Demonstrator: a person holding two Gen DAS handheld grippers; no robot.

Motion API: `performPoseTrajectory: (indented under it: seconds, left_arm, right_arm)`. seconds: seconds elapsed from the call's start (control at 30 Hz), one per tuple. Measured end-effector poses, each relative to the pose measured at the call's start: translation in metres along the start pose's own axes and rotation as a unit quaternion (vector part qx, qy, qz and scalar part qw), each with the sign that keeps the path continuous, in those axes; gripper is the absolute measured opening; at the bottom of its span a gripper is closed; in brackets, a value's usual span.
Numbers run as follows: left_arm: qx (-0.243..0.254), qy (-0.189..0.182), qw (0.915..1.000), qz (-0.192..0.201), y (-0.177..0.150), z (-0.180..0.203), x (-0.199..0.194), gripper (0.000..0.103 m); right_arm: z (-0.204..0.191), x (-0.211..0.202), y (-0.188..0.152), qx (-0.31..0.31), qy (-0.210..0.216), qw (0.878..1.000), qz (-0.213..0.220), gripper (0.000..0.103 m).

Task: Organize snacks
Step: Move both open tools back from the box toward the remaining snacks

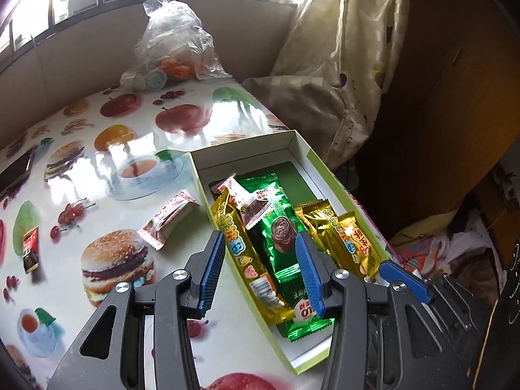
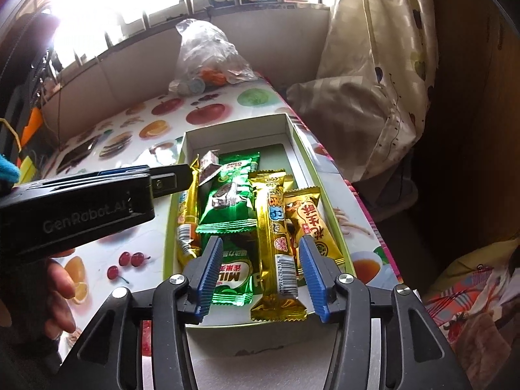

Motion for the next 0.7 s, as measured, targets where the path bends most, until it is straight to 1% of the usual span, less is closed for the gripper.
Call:
performPoseTrajectory:
  seconds: [0.2, 0.33, 0.7]
  left_arm:
    - [-0.005, 0.007, 0.9998, 0.015, -0.005, -0.007, -0.021, 0.047]
    - [-0.004, 0.018, 0.9994, 0.028, -0.01, -0.014, -0.034, 0.047]
    - [-0.021, 0.04, 0.9982, 0.039, -0.026, -0.04, -0.058, 0.047]
  right_arm:
    - [-0.004, -0.009, 0.0, 0.004, -0.001, 1.0, 0.01, 0.051]
    - [-0.009, -0.015, 0.0, 0.003, 0.001, 1.0, 0.017, 0.052]
    - [-0.029, -0.021, 0.003, -0.009, 0.014, 0.999, 0.028, 0.053]
Point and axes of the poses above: each gripper's, at about its wrist camera, not at the fingertips, and x roughly the way its jaws point, z to its right, y to its top, the point moved 2 cm from there along x, roughly the way its jaws point, and after that the axes turned 5 degrees about z, right-handed, at the moved point
